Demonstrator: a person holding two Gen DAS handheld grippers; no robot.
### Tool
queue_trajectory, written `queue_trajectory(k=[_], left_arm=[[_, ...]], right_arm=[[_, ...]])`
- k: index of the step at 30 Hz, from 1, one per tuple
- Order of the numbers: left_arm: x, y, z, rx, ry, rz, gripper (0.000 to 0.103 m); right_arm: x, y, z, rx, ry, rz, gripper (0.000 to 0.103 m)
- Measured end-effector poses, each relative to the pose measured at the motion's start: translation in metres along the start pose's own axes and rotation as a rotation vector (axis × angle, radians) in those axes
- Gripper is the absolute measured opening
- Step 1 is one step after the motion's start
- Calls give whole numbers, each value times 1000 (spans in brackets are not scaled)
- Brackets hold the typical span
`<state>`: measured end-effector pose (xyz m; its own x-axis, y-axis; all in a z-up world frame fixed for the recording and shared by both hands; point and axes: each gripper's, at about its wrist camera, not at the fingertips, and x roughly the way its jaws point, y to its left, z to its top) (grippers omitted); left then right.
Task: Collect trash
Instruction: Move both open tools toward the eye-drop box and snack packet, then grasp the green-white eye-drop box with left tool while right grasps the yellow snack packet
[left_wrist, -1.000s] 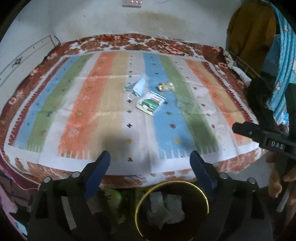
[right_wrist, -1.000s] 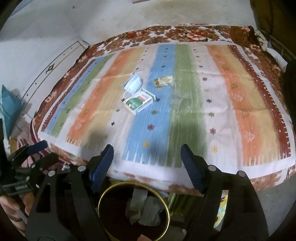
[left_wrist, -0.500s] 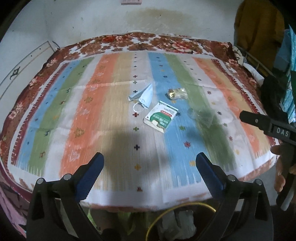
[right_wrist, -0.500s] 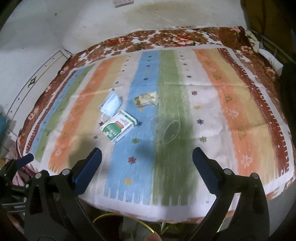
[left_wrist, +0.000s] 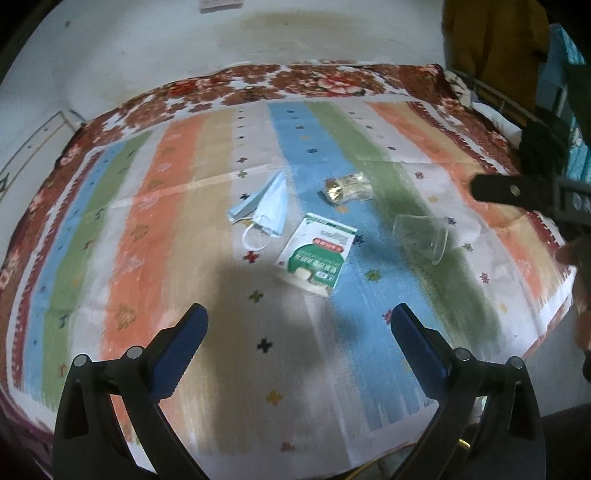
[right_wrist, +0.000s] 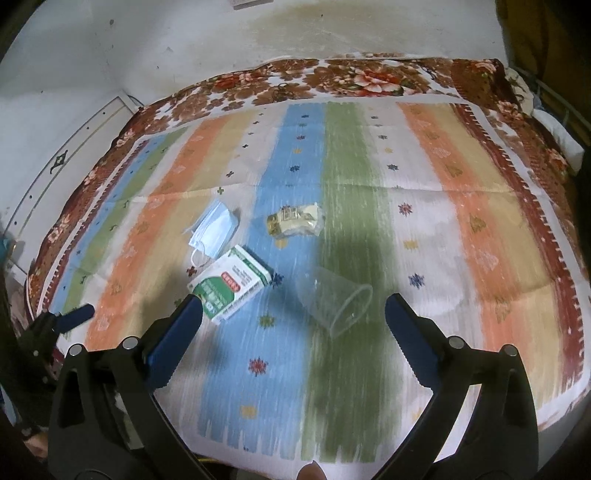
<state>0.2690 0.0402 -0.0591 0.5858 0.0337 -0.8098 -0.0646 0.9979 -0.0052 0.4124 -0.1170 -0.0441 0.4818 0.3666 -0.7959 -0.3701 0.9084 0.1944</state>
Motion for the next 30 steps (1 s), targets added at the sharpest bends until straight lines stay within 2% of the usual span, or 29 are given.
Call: queue_trajectory(k=[2, 9, 14, 17, 21, 25, 30], left_arm=[[9, -3, 4, 19, 14, -34, 97], [40, -2, 10, 60, 62, -28, 97], [62, 10, 16, 36, 102, -51, 97], [76, 10, 17, 72, 135, -70, 97], [88, 9, 20, 133, 147, -103, 97], [99, 15, 23, 126, 146, -99, 97], [112, 14, 21, 157, 156, -132, 97]], right_arm=[[9, 1, 9, 1, 3, 1, 94], [46, 0, 33, -71, 29, -15, 94], [74, -1, 49, -250, 50, -66, 94], [90, 4, 57, -406, 75, -89, 94], [114, 16, 62, -609, 136, -94, 94], [138, 32, 56, -823, 205, -136, 94], [159, 47, 57, -921, 247, -130, 94]])
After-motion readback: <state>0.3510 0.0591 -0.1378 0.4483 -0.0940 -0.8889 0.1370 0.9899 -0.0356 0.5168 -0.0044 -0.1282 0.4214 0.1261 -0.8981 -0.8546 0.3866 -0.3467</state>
